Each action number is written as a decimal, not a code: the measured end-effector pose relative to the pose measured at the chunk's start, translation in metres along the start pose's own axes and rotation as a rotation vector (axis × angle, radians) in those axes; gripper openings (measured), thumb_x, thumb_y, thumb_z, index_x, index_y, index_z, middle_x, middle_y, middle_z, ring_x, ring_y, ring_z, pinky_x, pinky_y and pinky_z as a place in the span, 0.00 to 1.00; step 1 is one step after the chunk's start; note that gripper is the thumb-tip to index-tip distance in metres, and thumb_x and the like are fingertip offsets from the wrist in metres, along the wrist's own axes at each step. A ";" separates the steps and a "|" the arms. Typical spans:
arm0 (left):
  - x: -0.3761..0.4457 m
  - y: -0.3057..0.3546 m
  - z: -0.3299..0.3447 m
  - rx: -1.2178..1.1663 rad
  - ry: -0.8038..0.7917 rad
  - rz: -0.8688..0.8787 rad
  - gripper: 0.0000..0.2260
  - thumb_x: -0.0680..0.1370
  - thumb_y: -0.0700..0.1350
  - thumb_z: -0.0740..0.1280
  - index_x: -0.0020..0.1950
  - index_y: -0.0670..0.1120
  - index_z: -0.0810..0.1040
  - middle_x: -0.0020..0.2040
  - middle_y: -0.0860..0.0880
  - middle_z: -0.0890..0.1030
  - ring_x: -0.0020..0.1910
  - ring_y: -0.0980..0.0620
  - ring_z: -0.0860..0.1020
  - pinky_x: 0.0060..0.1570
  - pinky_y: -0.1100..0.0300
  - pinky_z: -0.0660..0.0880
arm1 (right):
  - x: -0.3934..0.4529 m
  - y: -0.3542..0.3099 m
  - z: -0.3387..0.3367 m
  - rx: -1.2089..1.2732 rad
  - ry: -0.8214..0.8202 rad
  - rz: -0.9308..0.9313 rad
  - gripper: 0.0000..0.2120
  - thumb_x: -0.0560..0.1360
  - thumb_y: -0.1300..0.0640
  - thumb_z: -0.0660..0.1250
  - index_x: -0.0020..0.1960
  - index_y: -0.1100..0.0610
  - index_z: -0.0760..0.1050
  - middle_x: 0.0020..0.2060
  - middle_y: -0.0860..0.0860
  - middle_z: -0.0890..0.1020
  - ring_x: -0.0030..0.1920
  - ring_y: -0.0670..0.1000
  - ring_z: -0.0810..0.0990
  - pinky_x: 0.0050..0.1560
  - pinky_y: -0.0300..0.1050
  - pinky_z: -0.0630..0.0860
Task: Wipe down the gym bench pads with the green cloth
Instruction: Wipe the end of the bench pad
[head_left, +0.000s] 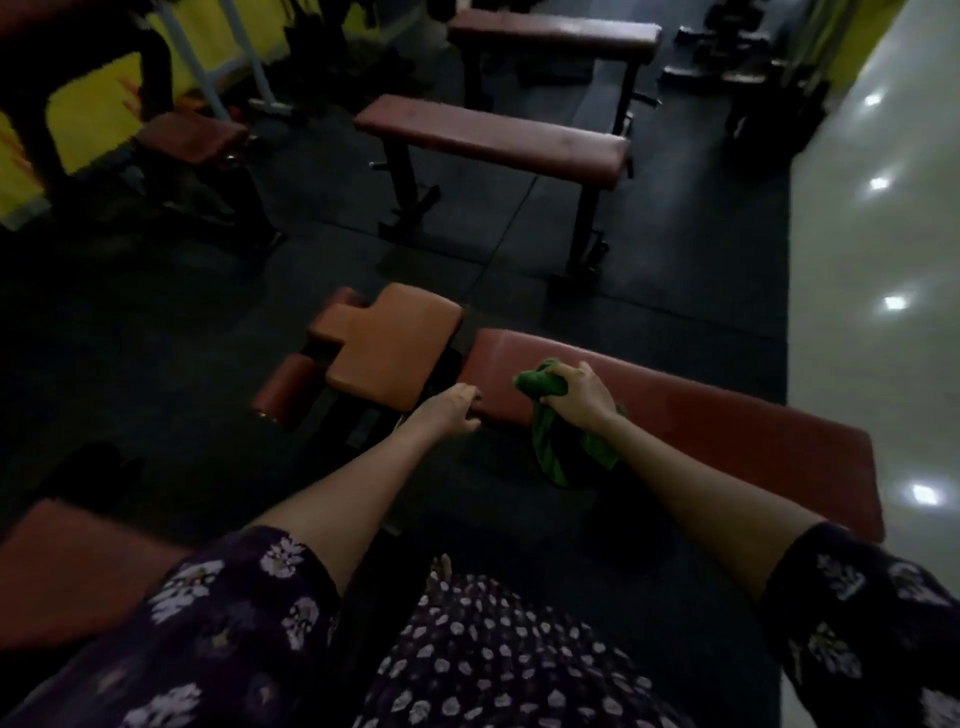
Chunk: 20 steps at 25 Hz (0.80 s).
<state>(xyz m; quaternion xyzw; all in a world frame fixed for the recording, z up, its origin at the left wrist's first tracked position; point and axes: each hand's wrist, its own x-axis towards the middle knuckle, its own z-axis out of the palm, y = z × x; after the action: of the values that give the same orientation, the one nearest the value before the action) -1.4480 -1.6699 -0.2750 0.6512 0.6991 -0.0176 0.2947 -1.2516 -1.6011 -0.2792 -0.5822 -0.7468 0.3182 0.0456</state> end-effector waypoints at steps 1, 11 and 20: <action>0.010 -0.010 -0.007 0.017 -0.026 0.037 0.21 0.78 0.43 0.64 0.70 0.41 0.66 0.69 0.44 0.68 0.65 0.45 0.70 0.62 0.56 0.68 | 0.005 -0.006 0.006 0.013 0.012 0.045 0.22 0.74 0.52 0.68 0.67 0.48 0.70 0.58 0.56 0.70 0.58 0.58 0.73 0.57 0.52 0.74; 0.058 -0.106 0.015 0.090 -0.189 0.192 0.19 0.79 0.44 0.62 0.69 0.41 0.66 0.68 0.45 0.68 0.64 0.44 0.71 0.62 0.51 0.68 | 0.015 -0.041 0.102 0.216 0.164 0.283 0.20 0.74 0.54 0.68 0.65 0.51 0.71 0.54 0.54 0.71 0.54 0.56 0.74 0.52 0.46 0.73; 0.148 -0.211 0.122 -0.045 -0.099 0.204 0.16 0.80 0.42 0.60 0.68 0.43 0.69 0.74 0.48 0.62 0.67 0.45 0.69 0.65 0.54 0.65 | 0.040 -0.035 0.286 0.671 0.521 0.478 0.18 0.76 0.60 0.66 0.64 0.58 0.68 0.54 0.53 0.70 0.51 0.48 0.72 0.47 0.31 0.64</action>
<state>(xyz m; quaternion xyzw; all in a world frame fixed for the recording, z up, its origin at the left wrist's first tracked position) -1.5915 -1.6187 -0.5162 0.7104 0.6143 -0.0039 0.3435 -1.4196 -1.6903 -0.4996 -0.7509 -0.4122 0.3866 0.3417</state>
